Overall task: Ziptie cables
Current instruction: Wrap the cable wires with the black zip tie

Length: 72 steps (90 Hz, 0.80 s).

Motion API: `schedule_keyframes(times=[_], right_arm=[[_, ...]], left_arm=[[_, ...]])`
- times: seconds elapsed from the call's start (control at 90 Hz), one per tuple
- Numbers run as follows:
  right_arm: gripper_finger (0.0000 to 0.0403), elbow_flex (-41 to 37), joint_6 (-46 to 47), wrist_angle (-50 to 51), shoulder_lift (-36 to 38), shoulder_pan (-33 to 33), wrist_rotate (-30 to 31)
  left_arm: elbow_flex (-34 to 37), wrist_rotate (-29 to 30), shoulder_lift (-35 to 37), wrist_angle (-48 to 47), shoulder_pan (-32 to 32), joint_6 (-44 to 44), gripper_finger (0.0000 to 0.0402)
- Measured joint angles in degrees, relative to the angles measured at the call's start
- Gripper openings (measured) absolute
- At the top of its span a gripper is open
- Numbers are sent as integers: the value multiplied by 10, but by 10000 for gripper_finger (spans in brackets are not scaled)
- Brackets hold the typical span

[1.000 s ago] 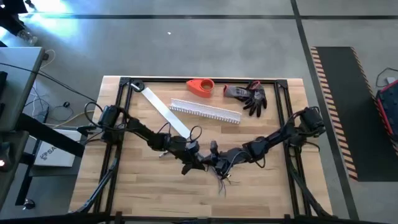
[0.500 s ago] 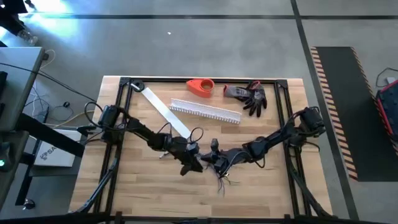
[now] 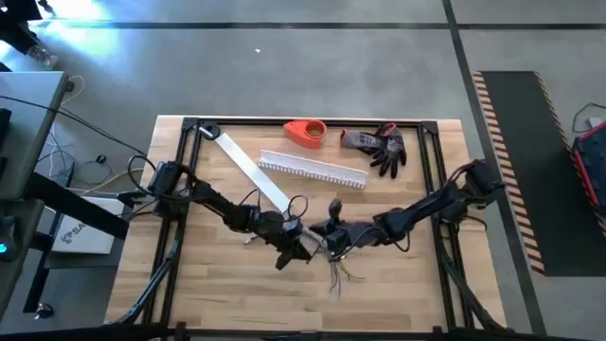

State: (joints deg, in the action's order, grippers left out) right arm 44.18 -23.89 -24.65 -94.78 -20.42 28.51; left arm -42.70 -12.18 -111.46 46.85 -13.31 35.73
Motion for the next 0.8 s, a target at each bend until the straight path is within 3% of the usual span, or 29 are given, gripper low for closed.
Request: schedule_keyframes(times=[0.189, 0.344, 0.589, 0.8], right_arm=[[65, 0, 165, 149, 73, 13, -116], [123, 0, 212, 167, 60, -4, -229], [170, 0, 200, 139, -9, -54, -188], [172, 0, 174, 135, -1, -65, -169]], left_arm=[[0, 26, 0, 29, -10, -4, 1], [0, 63, 0, 60, -16, -6, 0], [0, 75, 2, 68, -22, -26, 0], [-9, 82, 83, -61, -23, -110, 0]])
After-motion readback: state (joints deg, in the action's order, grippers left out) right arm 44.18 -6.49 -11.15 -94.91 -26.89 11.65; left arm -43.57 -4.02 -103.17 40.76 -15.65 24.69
